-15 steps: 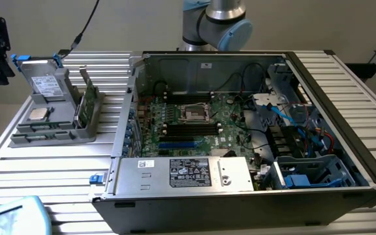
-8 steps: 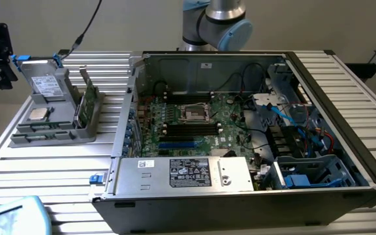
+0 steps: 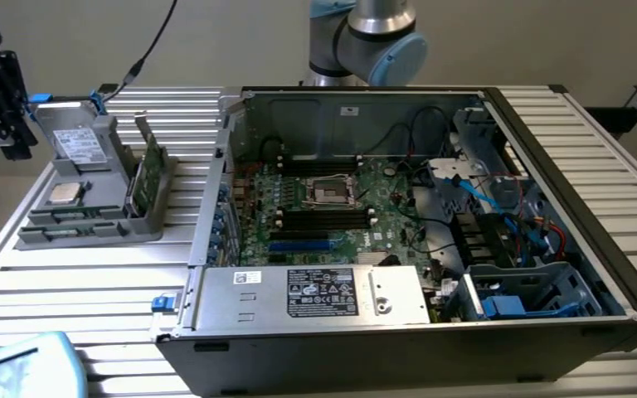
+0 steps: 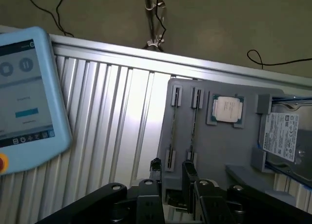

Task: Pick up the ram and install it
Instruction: 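Pick up the ram and move it above insertion slot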

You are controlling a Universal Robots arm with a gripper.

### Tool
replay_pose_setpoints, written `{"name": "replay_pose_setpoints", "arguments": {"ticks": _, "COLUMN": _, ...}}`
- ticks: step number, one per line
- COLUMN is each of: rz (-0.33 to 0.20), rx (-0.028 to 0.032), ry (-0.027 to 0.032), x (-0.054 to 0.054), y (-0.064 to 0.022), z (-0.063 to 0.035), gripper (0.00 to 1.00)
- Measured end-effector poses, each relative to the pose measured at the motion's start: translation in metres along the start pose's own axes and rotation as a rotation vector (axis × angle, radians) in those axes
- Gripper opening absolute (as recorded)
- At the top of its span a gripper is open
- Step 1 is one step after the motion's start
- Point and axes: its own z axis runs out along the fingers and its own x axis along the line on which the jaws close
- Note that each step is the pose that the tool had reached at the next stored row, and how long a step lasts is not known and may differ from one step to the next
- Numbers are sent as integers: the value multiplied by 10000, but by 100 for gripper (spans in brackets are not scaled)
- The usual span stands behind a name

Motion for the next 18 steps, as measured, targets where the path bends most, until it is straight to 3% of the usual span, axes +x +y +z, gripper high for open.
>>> {"name": "replay_pose_setpoints", "arguments": {"ticks": 6, "rz": -87, "rx": 1, "ry": 6, "x": 17, "y": -153, "z": 90, "gripper": 31}}
{"name": "replay_pose_setpoints", "arguments": {"ticks": 18, "rz": -320, "rx": 12, "ry": -34, "x": 6, "y": -182, "z": 284, "gripper": 31}}
